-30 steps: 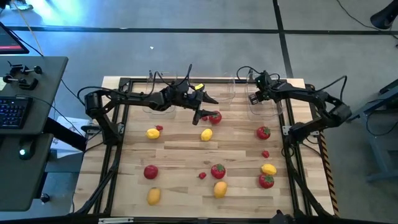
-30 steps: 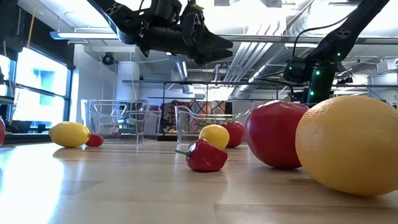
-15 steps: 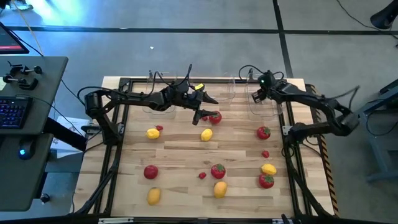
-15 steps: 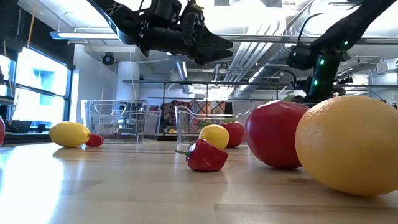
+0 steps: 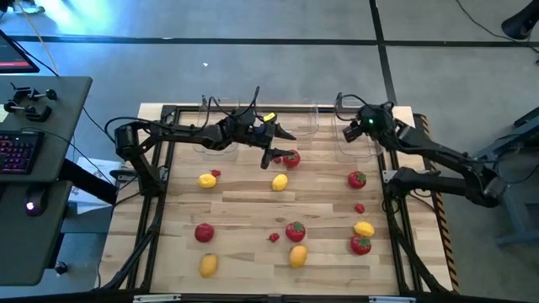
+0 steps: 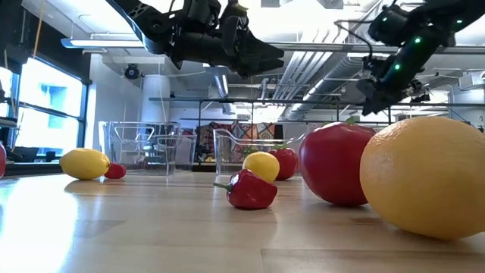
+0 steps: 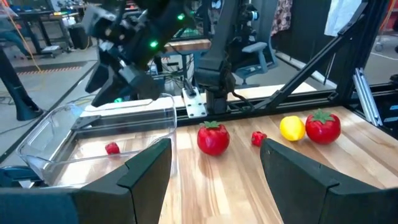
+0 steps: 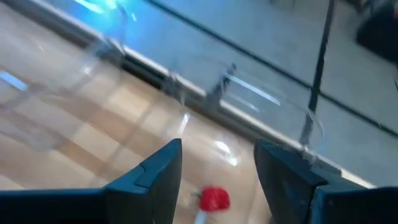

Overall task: Sort produce into baskets
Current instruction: Put the yellow lemon into the center transparent bin

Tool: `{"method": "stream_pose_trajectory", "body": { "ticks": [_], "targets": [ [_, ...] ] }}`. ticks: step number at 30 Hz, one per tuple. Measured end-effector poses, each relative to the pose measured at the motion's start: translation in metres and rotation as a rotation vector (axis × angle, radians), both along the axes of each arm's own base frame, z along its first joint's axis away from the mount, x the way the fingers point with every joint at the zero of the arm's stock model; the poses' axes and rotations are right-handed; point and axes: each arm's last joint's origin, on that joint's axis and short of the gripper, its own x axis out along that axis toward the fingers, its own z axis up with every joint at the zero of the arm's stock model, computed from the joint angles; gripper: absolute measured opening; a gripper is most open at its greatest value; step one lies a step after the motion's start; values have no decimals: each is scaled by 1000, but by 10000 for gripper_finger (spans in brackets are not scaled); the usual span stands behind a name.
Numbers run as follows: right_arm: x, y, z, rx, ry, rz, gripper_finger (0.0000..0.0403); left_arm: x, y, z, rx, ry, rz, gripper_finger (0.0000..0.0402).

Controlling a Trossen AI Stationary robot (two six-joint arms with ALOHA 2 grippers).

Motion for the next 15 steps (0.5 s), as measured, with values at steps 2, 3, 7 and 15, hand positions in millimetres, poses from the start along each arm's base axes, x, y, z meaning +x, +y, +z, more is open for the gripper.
{"method": "stream_pose_trajectory", "body": {
  "ticks": [2, 3, 7, 15],
  "targets": [
    [-1, 6, -3, -41, -41, 35, 181, 0, 0, -1, -1, 5, 0, 235],
    [-1, 9, -5, -58, -59, 57, 175, 0, 0, -1, -2, 8, 0, 235],
    [1, 21, -8, -120, -157, 150, 137, -2, -1, 0, -7, 23, 1, 226],
    [16, 39, -6, -162, -213, 377, 48, -22, -16, 25, 54, 108, 32, 162]
  ]
}}
